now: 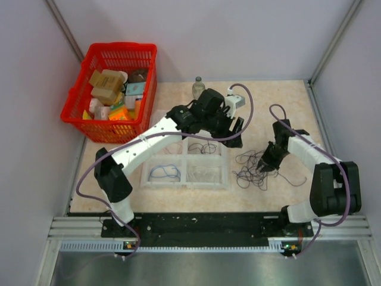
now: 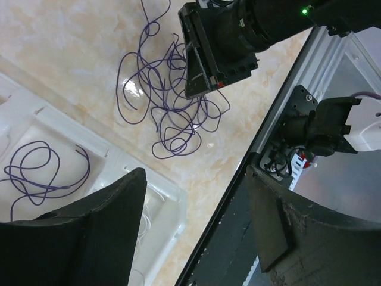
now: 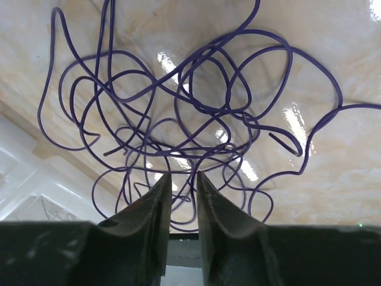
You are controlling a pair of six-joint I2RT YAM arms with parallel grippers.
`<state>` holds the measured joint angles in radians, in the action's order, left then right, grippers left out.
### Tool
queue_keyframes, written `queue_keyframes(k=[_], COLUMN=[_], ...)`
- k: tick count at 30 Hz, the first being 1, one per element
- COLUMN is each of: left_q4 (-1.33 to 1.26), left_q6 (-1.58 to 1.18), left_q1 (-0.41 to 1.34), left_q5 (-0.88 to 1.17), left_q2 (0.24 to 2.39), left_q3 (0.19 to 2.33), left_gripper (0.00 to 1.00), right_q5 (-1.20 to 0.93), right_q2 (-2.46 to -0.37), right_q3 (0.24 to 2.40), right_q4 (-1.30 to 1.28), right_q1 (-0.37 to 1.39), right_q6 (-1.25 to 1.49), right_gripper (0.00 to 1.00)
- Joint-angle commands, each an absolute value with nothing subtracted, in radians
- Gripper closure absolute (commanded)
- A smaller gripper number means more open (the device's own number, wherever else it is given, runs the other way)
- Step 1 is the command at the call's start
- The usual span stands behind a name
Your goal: Untangle the cables
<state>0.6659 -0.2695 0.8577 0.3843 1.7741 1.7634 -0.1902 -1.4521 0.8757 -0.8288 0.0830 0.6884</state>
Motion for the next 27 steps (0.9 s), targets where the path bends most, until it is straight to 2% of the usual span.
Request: queue_keyframes(k=[1,5,11,19,21,22,24,27], left_q4=[0.634,0.559,0.346,0.135,0.057,0.026,-0.049,-0.092], left_q6=[-0.241,-0.250,-0.350,-0.394,-0.397,-0.396,-0.387,-0.399], left_q1=[0.873,0.890,0.891,0.894,0.897,0.902,0.919,0.930], left_q5=[0.385,0.382,0.423,0.494,0.538,0.546,0.549,0.543], left_q2=[1.747,1.744,1.750,1.709,1.668,1.642,1.594,1.553], left_q3=[1.786,1.743,1.698,1.654,1.619,1.596,1.562,1.542], left_gripper=[0.29,0.29,0.26,0.25,0.21,0.13,0.03,0.01], right_q5=[-0.097,-0.046,0.028,-0.032,-0.041,-0.057,-0.130,-0.283], right_q2=[-1.359,-1.272,-1.095,-1.042,-1.037,-1.043,-1.052,-1.043], right_q3=[0.862,0.946,1.265,1.624,1.701,1.735,1.779,1.744], right_q4=[-0.775,-0.874,-1.115,-1.121,-1.111,-1.103,-1.083,-0.994], right_q1=[0.072,0.072,0.072,0.072,0.071,0.071,0.071,0.071], right_q6=[0.689,0.644,0.569,0.488,0.483,0.480,0.497,0.558], right_gripper=[0.98,1.00,1.00,1.00,1.00,1.00,1.00,1.00])
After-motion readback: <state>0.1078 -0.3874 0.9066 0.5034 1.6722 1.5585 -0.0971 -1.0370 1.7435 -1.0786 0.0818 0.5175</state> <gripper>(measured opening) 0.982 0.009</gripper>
